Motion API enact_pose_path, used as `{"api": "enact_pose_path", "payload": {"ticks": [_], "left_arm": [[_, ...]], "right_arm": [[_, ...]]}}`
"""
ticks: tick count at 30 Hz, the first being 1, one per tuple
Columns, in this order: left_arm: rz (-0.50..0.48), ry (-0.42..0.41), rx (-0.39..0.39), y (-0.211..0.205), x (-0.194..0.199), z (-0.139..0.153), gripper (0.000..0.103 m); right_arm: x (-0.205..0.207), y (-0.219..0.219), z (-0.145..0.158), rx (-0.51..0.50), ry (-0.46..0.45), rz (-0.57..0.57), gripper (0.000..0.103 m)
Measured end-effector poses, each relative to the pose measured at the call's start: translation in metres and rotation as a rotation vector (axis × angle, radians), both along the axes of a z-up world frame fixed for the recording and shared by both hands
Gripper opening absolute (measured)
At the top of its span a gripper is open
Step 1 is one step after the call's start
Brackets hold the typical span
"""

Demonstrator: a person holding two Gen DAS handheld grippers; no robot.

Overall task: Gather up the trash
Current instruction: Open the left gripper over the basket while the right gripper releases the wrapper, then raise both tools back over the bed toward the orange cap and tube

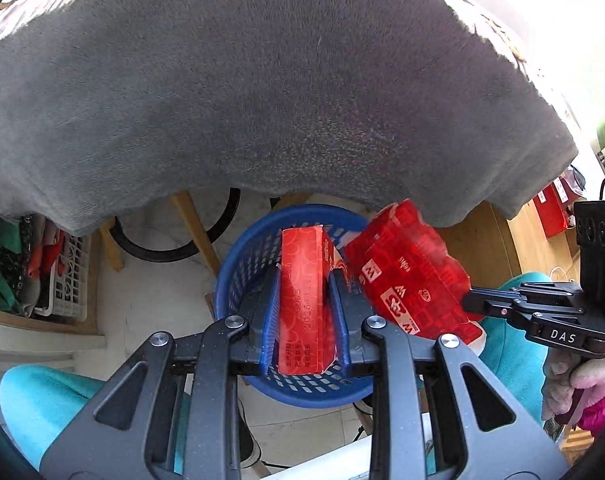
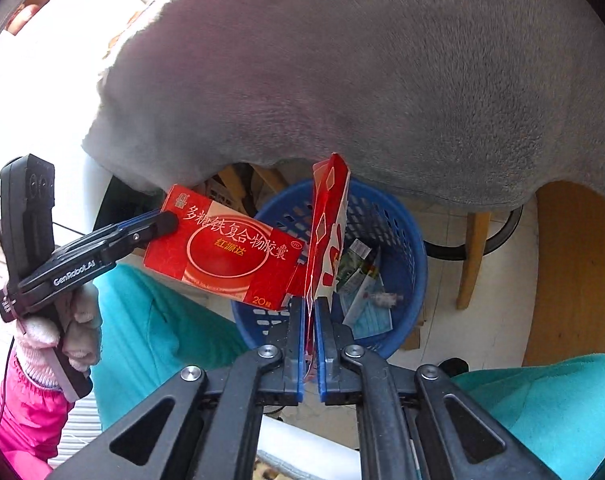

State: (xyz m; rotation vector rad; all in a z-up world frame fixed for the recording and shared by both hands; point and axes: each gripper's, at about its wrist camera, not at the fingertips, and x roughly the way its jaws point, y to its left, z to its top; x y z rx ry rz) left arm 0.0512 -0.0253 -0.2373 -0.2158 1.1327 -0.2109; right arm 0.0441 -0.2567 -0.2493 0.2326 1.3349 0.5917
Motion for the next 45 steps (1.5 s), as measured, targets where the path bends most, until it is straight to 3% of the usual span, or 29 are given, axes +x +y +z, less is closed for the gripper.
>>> {"api": "enact_pose_path", "payload": {"ticks": [5, 8, 10, 12, 14, 23, 30, 35, 38, 42, 45], "left_arm": [[0.008, -0.004, 0.009, -0.001, 0.002, -0.003, 0.024], [0.009, -0.011, 0.011, -0.001, 0.004, -0.003, 0.040], [0.012, -0.020, 0.016, -0.001, 0.004, -0.002, 0.047], [0.014, -0.024, 0.019, -0.001, 0.005, -0.001, 0.049], [0.016, -0.026, 0.019, 0.000, 0.006, -0.001, 0.049], [0.010, -0.049, 0.034, 0.001, 0.007, 0.008, 0.049], [0.017, -0.096, 0.035, 0.009, 0.007, 0.027, 0.049], [0.028, -0.147, 0.031, 0.021, 0.008, 0.051, 0.049], [0.043, -0.188, 0.025, 0.031, 0.010, 0.071, 0.049], [0.073, -0.264, 0.005, 0.046, 0.013, 0.102, 0.061], [0.092, -0.319, -0.009, 0.056, 0.016, 0.124, 0.061]], "right_arm": [[0.006, 0.002, -0.011, -0.001, 0.010, -0.014, 0.016], [0.008, 0.002, -0.011, -0.014, 0.000, -0.019, 0.037], [0.009, 0.003, -0.011, -0.025, -0.005, -0.017, 0.043], [0.011, 0.004, -0.010, -0.034, -0.012, -0.016, 0.059], [0.012, 0.004, -0.008, -0.041, -0.020, -0.015, 0.065], [0.017, 0.005, 0.006, -0.054, -0.069, 0.009, 0.079], [0.018, 0.003, 0.034, -0.044, -0.161, 0.022, 0.082], [0.019, -0.001, 0.066, -0.024, -0.253, 0.032, 0.083], [0.021, -0.008, 0.090, 0.019, -0.307, 0.025, 0.094], [0.025, -0.010, 0.120, 0.051, -0.380, 0.029, 0.103], [0.030, -0.008, 0.141, 0.059, -0.425, 0.042, 0.103]]}}
